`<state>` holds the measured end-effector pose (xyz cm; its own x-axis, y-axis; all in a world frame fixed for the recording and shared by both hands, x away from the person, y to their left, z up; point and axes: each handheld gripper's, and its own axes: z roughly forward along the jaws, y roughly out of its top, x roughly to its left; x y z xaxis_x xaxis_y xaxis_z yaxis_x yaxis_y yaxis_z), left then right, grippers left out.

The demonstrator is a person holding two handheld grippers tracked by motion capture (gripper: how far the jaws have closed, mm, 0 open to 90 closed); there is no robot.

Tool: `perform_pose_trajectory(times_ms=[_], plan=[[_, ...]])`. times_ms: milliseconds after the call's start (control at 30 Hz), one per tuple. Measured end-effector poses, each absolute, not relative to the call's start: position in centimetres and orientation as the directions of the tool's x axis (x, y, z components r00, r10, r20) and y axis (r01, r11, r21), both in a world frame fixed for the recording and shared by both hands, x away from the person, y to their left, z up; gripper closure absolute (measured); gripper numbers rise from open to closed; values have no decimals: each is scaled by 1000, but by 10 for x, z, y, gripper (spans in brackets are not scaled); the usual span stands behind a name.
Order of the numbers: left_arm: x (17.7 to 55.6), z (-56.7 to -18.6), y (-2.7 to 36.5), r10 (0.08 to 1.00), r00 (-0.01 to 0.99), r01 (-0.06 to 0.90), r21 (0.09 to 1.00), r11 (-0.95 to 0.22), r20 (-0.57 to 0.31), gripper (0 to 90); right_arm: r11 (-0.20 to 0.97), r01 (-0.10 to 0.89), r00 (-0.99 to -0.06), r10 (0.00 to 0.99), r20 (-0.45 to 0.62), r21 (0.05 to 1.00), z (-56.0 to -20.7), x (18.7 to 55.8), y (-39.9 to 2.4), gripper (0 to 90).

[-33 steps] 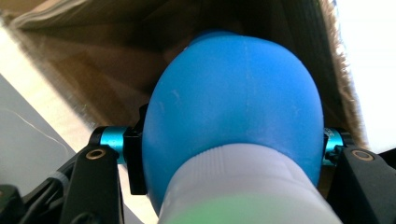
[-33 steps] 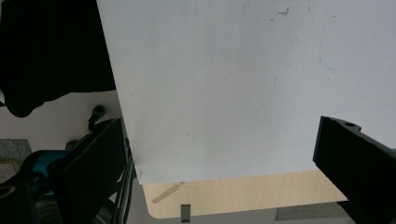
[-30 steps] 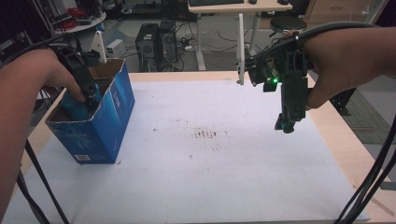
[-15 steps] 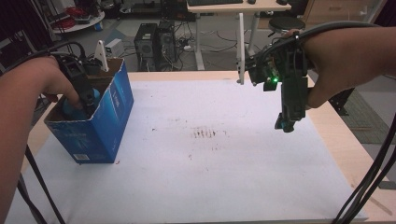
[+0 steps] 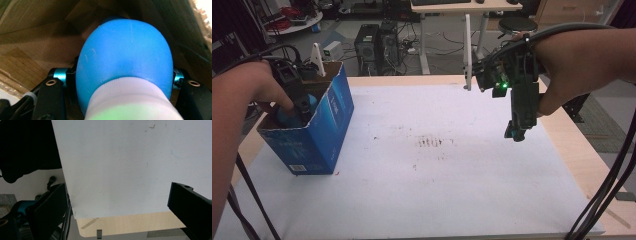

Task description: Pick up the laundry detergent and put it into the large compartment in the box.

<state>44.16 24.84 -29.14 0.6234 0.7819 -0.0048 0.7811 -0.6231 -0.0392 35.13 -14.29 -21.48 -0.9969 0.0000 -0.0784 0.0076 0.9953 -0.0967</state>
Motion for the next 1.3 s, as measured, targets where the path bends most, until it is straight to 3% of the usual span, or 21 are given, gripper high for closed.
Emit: perform_pose_trajectory(times_ms=[500,1300], plan=[[438,-280,249,740,673,739,-29,-673,-10,316,995,6,-997,-2,-82,-97,-214,350,-142,20],[429,-233,251,756,653,757,-11,-653,40,209,996,7,-996,-1,-90,-84,-211,349,-144,20]])
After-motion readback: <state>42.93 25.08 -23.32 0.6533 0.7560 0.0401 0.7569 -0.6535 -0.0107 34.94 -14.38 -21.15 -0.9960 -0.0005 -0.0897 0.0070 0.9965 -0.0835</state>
